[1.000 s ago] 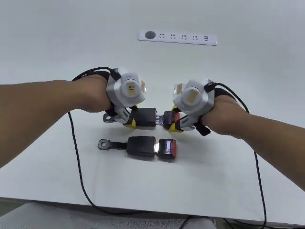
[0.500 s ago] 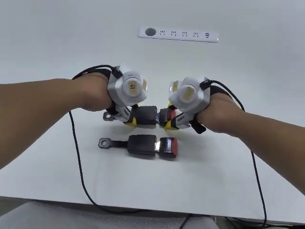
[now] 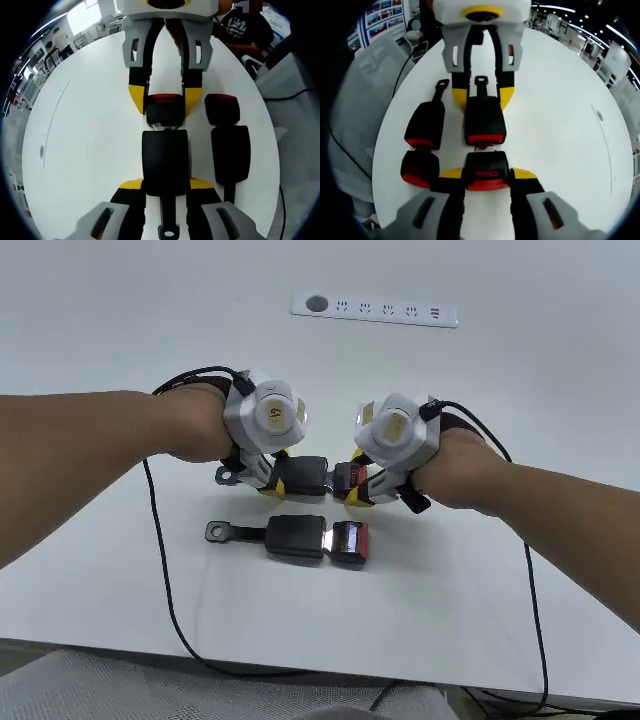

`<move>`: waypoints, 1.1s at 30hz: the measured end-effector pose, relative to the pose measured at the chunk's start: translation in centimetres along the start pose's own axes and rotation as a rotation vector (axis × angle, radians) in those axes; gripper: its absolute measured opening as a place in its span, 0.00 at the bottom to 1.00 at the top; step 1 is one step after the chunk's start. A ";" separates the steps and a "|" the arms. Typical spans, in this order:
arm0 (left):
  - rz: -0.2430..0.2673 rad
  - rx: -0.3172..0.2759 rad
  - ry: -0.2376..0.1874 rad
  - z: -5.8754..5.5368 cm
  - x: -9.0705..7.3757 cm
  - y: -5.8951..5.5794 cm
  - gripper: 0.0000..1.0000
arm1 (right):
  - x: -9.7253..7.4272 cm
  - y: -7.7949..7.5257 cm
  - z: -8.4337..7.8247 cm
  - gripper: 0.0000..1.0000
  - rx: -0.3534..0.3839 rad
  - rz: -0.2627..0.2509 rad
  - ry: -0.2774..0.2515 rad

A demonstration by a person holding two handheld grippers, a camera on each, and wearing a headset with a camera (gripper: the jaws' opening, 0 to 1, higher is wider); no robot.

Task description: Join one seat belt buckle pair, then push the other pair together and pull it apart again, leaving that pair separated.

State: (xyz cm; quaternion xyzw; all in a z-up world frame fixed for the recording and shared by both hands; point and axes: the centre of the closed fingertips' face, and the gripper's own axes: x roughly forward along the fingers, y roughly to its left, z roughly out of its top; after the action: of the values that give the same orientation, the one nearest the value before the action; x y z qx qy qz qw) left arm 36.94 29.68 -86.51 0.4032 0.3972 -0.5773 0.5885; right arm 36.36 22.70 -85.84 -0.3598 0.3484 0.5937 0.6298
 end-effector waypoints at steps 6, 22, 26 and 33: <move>-0.002 0.005 0.008 0.0 0.0 -0.1 0.31 | -0.9 -0.4 -1.4 0.35 0.005 0.011 0.010; 0.003 0.000 0.024 0.2 -0.2 -0.4 0.32 | -4.8 0.3 -7.9 0.36 0.039 0.005 0.070; 0.007 -0.005 0.028 0.4 -0.5 -0.8 0.32 | -6.2 0.4 -10.5 0.36 0.075 -0.012 0.103; 0.020 -0.012 0.034 0.4 -0.7 -1.0 0.32 | -8.3 0.6 -14.2 0.36 0.101 -0.022 0.148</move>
State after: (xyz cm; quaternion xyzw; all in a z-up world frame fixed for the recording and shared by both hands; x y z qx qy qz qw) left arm 35.94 29.54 -85.70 0.4133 0.4068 -0.5620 0.5897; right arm 35.14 6.27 -85.77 -0.3741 0.4196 0.5403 0.6261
